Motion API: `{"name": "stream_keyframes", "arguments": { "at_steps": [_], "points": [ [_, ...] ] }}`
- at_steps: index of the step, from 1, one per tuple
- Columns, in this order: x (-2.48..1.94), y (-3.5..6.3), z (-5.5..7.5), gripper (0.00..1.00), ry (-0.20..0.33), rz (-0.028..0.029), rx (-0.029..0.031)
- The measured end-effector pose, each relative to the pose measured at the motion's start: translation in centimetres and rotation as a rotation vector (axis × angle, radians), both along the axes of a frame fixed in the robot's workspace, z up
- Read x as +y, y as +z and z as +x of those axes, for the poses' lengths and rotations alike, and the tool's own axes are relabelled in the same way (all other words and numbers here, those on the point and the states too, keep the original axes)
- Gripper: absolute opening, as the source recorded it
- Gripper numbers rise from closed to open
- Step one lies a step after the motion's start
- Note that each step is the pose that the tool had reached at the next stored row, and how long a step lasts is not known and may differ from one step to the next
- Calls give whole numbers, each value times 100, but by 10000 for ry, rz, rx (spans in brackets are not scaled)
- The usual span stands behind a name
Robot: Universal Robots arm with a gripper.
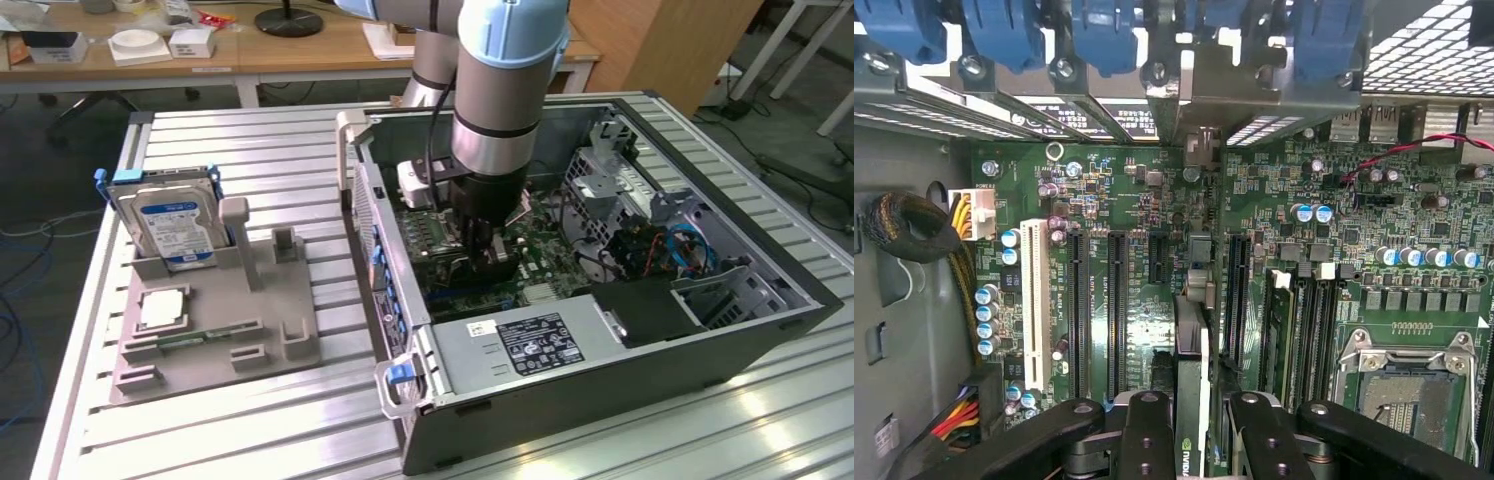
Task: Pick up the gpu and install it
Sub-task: 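Insert the gpu into the slot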
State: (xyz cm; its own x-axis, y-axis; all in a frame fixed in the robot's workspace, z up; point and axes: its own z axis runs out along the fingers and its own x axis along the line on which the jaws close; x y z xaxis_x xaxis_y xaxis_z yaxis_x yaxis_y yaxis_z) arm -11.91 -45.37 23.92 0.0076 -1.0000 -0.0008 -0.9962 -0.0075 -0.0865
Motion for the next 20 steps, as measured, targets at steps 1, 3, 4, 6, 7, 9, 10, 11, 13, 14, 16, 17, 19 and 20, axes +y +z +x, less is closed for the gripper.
{"name": "stream_keyframes", "arguments": {
  "at_steps": [1, 3, 4, 6, 7, 9, 10, 11, 13, 14, 16, 17, 19, 20],
  "points": [
    [0, 0, 0, 26, -1, 0, 0],
    [0, 0, 0, 26, 0, 0, 0],
    [0, 0, 0, 26, 0, 0, 0],
    [0, -24, -4, 26, 1, 0, -5],
    [-1, -37, -9, 26, 3, -10, -9],
    [-1, -40, -11, 26, 0, -6, -8],
    [-1, -40, -12, 26, 0, -6, -9],
    [-1, -40, -12, 26, -1, -6, -8],
    [-1, -40, -12, 26, -1, -6, -9],
    [-1, -40, -12, 26, -1, -6, -9],
    [-1, -40, -12, 26, 0, -5, -9],
    [-1, -39, -12, 26, -1, 2, -11],
    [-1, -32, -11, 26, -3, 41, -29],
    [0, -26, -12, 26, -3, 72, -24]
  ]
}}
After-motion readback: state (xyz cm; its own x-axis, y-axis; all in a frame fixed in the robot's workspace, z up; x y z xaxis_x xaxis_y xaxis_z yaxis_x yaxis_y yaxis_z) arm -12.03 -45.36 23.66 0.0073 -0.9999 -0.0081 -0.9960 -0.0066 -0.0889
